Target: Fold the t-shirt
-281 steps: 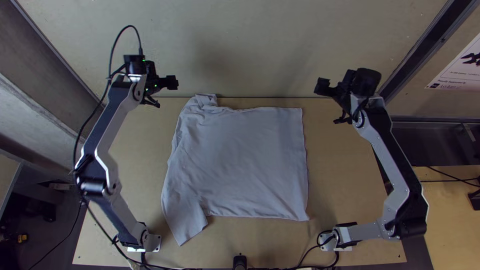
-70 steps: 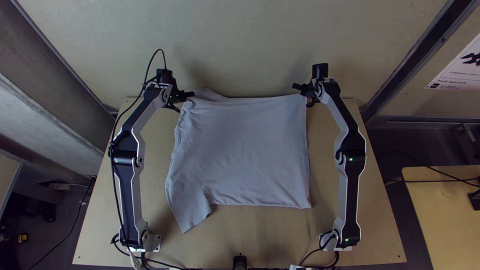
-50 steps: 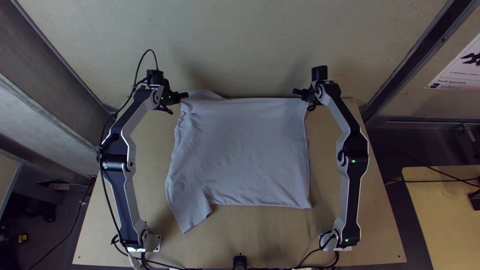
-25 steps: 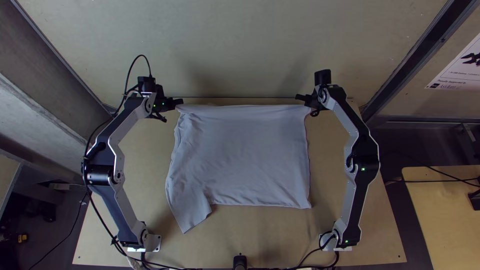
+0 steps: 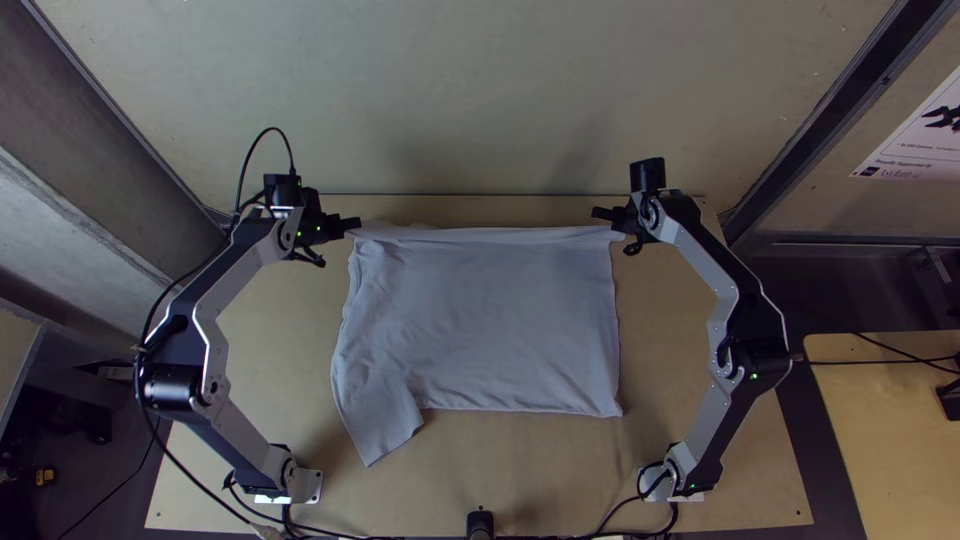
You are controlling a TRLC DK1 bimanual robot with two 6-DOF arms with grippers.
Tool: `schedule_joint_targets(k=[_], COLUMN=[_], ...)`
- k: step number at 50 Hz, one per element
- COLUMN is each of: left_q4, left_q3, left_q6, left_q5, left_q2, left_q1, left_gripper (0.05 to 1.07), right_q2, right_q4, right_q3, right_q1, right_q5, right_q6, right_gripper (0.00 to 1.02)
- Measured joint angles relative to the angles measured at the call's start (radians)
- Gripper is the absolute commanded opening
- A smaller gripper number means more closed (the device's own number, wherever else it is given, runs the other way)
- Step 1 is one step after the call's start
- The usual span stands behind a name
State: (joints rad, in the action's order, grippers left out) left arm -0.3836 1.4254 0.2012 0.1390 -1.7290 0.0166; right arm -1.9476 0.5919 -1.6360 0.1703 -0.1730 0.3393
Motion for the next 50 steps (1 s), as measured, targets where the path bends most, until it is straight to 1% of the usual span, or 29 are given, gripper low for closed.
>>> schedule_joint_targets(k=[17,31,41,42,43,44,45,46,47,49,50], left_q4=[0.103,0.176,0.228,0.233,0.24,0.247,0.255,0.266,0.275,0.279,0.279], left_q3=[-0.289,-0.409,-0.486,-0.493,-0.5,-0.506,-0.512,-0.518,-0.522,-0.525,-0.526], left_q6=[-0.031,-0.055,-0.071,-0.071,-0.071,-0.071,-0.071,-0.071,-0.07,-0.069,-0.067], left_q5=[0.003,0.011,0.011,0.011,0.012,0.012,0.011,0.012,0.011,0.012,0.011], left_q2=[0.125,0.137,0.137,0.137,0.137,0.137,0.137,0.137,0.137,0.137,0.137], left_q1=[-0.002,-0.035,-0.048,-0.047,-0.047,-0.047,-0.047,-0.047,-0.047,-0.047,-0.047], left_gripper=[0.08,0.08,0.08,0.08,0.08,0.1,0.17,0.27,0.37,0.55,0.61], right_q2=[0.114,0.153,0.154,0.154,0.154,0.154,0.154,0.154,0.154,0.154,0.155], right_q4=[-0.082,-0.132,-0.225,-0.236,-0.246,-0.254,-0.261,-0.263,-0.268,-0.277,-0.279], right_q3=[0.246,0.38,0.477,0.489,0.5,0.511,0.52,0.528,0.533,0.542,0.543], right_q1=[0.013,0.014,0.029,0.03,0.03,0.03,0.03,0.03,0.03,0.03,0.03], right_q5=[-0.012,-0.015,-0.022,-0.022,-0.022,-0.022,-0.022,-0.022,-0.022,-0.023,-0.023], right_q6=[0.0,0.0,0.0,0.0,0.0,0.0,0.0,0.0,0.0,0.0,0.0], right_gripper=[0.02,0.02,0.02,0.04,0.1,0.17,0.23,0.31,0.4,0.6,0.68])
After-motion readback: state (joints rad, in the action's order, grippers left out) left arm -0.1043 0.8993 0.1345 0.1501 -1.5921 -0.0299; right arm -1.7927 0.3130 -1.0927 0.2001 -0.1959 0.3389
